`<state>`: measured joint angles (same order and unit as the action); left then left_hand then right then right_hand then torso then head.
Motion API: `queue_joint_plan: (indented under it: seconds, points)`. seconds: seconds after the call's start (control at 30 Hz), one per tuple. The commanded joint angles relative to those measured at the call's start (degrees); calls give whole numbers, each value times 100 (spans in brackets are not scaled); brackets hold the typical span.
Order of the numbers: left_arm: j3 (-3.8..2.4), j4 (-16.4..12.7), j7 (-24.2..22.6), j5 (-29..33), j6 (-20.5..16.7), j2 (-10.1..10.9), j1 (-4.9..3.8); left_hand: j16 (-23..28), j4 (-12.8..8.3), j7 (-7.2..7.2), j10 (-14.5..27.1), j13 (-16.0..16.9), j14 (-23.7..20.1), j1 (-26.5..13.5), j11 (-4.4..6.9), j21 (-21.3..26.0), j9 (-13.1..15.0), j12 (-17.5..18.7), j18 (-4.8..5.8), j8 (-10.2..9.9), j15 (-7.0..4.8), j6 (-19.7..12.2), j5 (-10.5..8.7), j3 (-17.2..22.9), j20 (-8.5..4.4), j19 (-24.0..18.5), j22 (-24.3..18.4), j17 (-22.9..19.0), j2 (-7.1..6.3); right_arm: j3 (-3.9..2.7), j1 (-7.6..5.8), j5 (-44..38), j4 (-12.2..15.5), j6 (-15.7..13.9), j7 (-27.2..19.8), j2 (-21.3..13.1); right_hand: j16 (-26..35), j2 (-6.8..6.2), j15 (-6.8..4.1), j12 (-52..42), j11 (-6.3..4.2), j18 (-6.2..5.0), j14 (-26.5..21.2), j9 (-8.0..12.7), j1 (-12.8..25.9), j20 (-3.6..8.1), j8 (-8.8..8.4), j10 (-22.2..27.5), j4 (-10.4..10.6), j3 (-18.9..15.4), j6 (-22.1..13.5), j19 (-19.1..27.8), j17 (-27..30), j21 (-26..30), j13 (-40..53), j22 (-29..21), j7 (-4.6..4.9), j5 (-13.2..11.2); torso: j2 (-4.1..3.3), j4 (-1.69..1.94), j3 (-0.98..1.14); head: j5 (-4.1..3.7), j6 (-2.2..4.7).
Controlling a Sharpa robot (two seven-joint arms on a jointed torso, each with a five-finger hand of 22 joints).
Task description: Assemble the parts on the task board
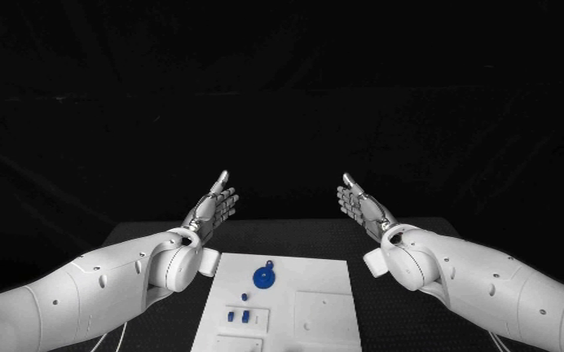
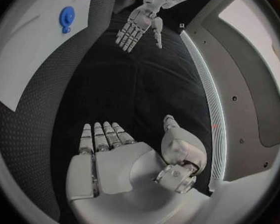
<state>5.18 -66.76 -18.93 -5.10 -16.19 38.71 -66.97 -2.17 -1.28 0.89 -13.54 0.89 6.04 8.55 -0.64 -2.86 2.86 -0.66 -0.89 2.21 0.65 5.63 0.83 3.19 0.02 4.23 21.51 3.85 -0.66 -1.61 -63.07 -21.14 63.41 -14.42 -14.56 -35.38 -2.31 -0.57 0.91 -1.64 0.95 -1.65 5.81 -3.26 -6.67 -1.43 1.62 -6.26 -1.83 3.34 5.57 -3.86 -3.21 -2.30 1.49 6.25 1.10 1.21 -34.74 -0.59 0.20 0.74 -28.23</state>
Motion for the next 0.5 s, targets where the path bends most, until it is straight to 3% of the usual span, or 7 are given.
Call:
queue_joint_plan:
  seconds: [0.03,0.13,0.23,0.33,0.5]
  points:
    - [-93,-478,-431,191,-966,111,129,217,128,-89,1354,-89,-604,-855,64,286,-286,66,89,-221,-65,-563,-83,-319,-2,-423,-2151,-385,66,22,50,653,472,-905,-529,-158,231,57,-91,164,-95,165,-581,326,667,143,-162,626,183,-334,-557,386,321,230,-149,-625,-110,-121,193,32,-12,-36,-299]
    - [-235,-1092,-649,297,-1575,273,313,217,128,-89,1354,-89,-604,-855,64,286,-286,66,89,-221,-65,-563,-83,-319,-2,-423,-2151,-385,66,61,119,1070,1095,-1493,-813,-378,231,57,-91,164,-95,165,-581,326,667,143,-162,626,183,-334,-557,386,321,230,-149,-625,-110,-121,282,47,-16,-57,-472]
    - [-337,-1536,-807,374,-2015,391,446,217,128,-89,1354,-89,-604,-855,64,286,-286,66,89,-221,-65,-563,-83,-319,-2,-423,-2151,-385,66,94,174,1407,1599,-1971,-1043,-557,231,57,-91,164,-95,165,-581,326,667,143,-162,626,183,-334,-557,386,321,230,-149,-625,-110,-121,331,55,-19,-68,-566]
    - [-429,-1932,-948,443,-2408,495,565,217,128,-89,1354,-89,-604,-855,64,286,-286,66,89,-221,-65,-563,-83,-319,-2,-423,-2151,-385,66,124,226,1723,2070,-2416,-1257,-724,231,57,-91,164,-95,165,-581,326,667,143,-162,626,183,-334,-557,386,321,230,-149,-625,-110,-121,355,59,-20,-73,-614]
    - [-505,-2260,-1065,499,-2733,582,663,217,128,-89,1354,-89,-604,-855,64,286,-286,66,89,-221,-65,-563,-83,-319,-2,-423,-2151,-385,66,152,274,2013,2504,-2827,-1455,-878,231,57,-91,164,-95,165,-581,326,667,143,-162,626,183,-334,-557,386,321,230,-149,-625,-110,-121,356,59,-20,-74,-615]
